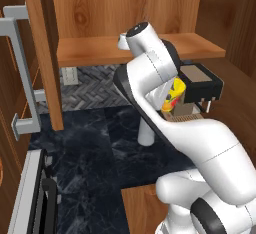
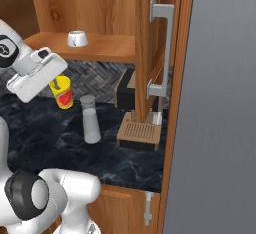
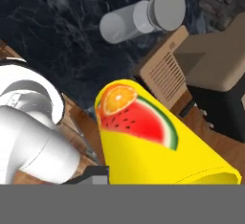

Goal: There is a tray on the dining counter. Grab the cup, mug, and pitcher and place them on the tray. The pitcher may be placed next to the tray if it cannot fit the tray.

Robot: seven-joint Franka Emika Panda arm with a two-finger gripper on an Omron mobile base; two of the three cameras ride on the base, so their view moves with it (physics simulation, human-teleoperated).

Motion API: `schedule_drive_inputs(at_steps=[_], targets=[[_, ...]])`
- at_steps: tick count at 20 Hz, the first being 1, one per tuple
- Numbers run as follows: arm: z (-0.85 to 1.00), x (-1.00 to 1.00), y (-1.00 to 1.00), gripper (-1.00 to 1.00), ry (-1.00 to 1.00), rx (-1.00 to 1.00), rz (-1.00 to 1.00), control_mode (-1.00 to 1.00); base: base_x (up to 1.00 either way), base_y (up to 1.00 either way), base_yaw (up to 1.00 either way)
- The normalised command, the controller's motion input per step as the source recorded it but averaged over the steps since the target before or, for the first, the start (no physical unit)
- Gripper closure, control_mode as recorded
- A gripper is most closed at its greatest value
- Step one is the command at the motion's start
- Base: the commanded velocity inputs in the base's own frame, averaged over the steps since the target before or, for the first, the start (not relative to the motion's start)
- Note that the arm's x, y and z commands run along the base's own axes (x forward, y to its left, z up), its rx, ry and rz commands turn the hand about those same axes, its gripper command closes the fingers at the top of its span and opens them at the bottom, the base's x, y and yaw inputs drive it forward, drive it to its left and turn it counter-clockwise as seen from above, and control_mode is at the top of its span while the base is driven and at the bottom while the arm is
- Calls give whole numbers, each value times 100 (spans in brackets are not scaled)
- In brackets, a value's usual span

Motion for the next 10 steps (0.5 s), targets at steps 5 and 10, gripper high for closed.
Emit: schedule_drive_inputs(at_steps=[5,10], targets=[[-5,0,0,100,2,0,-1,100,-28,-11,-3],[0,0,0,100,0,0,0,100,-81,-50,-4]])
